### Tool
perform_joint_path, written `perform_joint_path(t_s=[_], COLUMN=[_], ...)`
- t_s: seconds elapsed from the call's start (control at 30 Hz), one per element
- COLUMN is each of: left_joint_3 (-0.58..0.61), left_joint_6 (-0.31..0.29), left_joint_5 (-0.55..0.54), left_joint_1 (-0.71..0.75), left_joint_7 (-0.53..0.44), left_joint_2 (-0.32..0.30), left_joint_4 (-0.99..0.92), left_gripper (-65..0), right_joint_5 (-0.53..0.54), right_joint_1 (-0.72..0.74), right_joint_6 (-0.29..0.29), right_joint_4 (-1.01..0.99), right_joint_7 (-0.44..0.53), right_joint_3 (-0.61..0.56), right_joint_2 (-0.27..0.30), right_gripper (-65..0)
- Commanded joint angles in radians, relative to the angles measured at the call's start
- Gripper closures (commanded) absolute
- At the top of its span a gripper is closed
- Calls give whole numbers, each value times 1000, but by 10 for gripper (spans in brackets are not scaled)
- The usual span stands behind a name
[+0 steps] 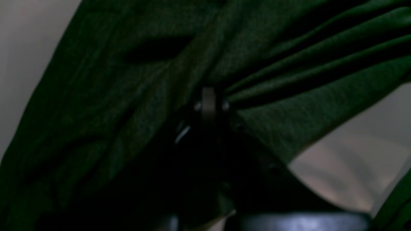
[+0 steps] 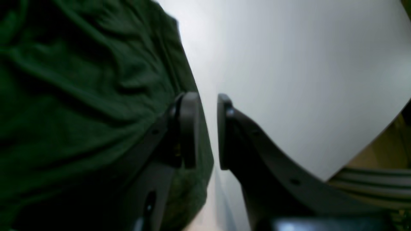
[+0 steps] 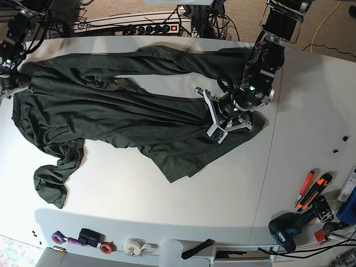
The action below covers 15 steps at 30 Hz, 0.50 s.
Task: Layout the t-shirt on the table in an organized manner, then fold the t-shirt properly
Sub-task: 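Hold the fabric with the left gripper while the right gripper grasps the collar end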
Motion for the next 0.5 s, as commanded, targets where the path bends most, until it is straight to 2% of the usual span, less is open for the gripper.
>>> perform_joint_path(t_s=[0.0, 0.27, 0.37, 0.47], left_joint_3=[-3, -3, -4, -4], left_joint_6=[24, 21, -17, -48], left_joint_5=[41, 17, -42, -58], left_joint_1=[-2, -2, -2, -2], left_joint_7=[68, 38, 40, 50], left_joint_2=[-10, -11, -11, -11], left_joint_4=[-5, 9, 71, 159], left_gripper=[0, 0, 0, -98], right_joint_5=[14, 98, 112, 115], right_joint_1=[5, -2, -19, -39], right_joint_6=[-6, 44, 64, 95], right_joint_4=[35, 76, 76, 76], right_joint_7=[8, -46, -48, -52], right_joint_3=[8, 8, 8, 8], right_joint_2=[28, 21, 14, -10], right_gripper=[-106, -106, -106, -106])
